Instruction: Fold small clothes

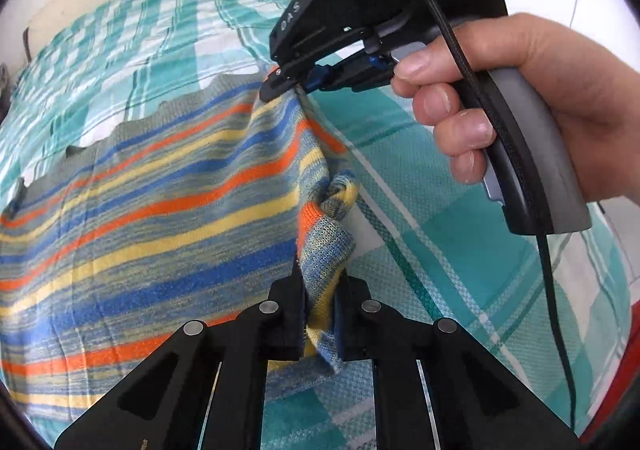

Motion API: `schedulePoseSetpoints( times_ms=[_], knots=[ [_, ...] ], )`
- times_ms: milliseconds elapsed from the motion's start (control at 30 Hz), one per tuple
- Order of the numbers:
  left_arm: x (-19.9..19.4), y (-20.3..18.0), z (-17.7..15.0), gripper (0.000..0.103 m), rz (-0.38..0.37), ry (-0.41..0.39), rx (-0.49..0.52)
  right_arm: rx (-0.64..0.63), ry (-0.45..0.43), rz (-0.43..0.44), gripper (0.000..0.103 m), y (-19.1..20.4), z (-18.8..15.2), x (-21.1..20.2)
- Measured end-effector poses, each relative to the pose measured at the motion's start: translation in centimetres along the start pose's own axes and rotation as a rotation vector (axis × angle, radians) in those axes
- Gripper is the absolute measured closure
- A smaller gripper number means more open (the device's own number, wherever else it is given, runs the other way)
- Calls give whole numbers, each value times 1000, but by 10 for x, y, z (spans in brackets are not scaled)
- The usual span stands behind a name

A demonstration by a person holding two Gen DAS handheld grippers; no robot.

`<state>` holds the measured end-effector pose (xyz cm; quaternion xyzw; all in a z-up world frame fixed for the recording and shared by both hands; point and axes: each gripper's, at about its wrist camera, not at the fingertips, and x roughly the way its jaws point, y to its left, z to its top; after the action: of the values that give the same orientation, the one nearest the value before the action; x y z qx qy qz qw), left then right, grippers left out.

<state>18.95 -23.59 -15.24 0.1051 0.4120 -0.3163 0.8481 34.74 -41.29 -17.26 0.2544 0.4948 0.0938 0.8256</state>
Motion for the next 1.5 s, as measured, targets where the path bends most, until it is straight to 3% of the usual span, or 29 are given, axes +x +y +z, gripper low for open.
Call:
schedulePoseSetpoints(
  times_ms=[133, 267, 467, 533, 567, 600, 633, 700, 733, 767, 867, 933, 1033, 1133, 1167, 1200, 1233, 1333, 1433, 1500],
  knots=[
    [-60, 64, -7, 95, -30, -102, -231, -127, -39, 26, 93, 66, 11, -16],
    [-97, 143, -32, 95, -4, -126, -442, -241, -17, 126, 93, 153, 15, 0],
    [-96, 225, -79, 91, 91, -46, -632, -392, 65, 153, 93, 267, -6, 85],
    [-86, 246, -94, 80, 122, 28, -698, -420, 96, 156, 87, 288, -16, 115],
    [-89, 254, -102, 76, 112, 40, -734, -407, 111, 169, 73, 293, -21, 127],
    [-97, 260, -110, 76, 79, 20, -767, -382, 120, 184, 59, 295, -25, 134],
    [-106, 262, -115, 71, 64, 3, -784, -356, 114, 209, 57, 293, -28, 134],
    [-125, 261, -117, 50, 113, -23, -756, -322, 64, 243, 57, 285, -32, 119],
    [-133, 259, -117, 38, 141, -45, -731, -315, 37, 239, 57, 278, -32, 106],
    [-138, 256, -115, 32, 152, -69, -706, -322, 12, 219, 57, 271, -34, 93],
    [-131, 257, -102, 30, 156, -70, -651, -419, -55, 143, 57, 254, -52, 48],
    [-115, 262, -95, 30, 213, -52, -639, -474, -61, 132, 57, 248, -75, 28],
    [-75, 283, -99, 28, 313, 94, -657, -525, 10, 112, 57, 238, -116, 35],
    [-78, 289, -99, 26, 295, 107, -614, -530, 137, -16, 57, 211, -154, 69],
    [-86, 290, -97, 26, 300, 116, -598, -530, 128, -29, 57, 205, -160, 67],
    [-95, 293, -95, 27, 299, 101, -589, -523, 105, -18, 52, 203, -164, 58],
    [-108, 295, -94, 26, 274, 64, -587, -502, 86, 6, 40, 200, -163, 46],
    [-126, 313, -86, 10, 131, -21, -602, -425, -46, 77, 18, 185, -150, 4],
    [-107, 331, -71, 8, 31, 10, -600, -338, -115, 47, 15, 158, -121, -11],
    [-84, 336, -61, 8, 33, 46, -582, -235, -112, 58, 15, 135, -103, -4]
  ],
)
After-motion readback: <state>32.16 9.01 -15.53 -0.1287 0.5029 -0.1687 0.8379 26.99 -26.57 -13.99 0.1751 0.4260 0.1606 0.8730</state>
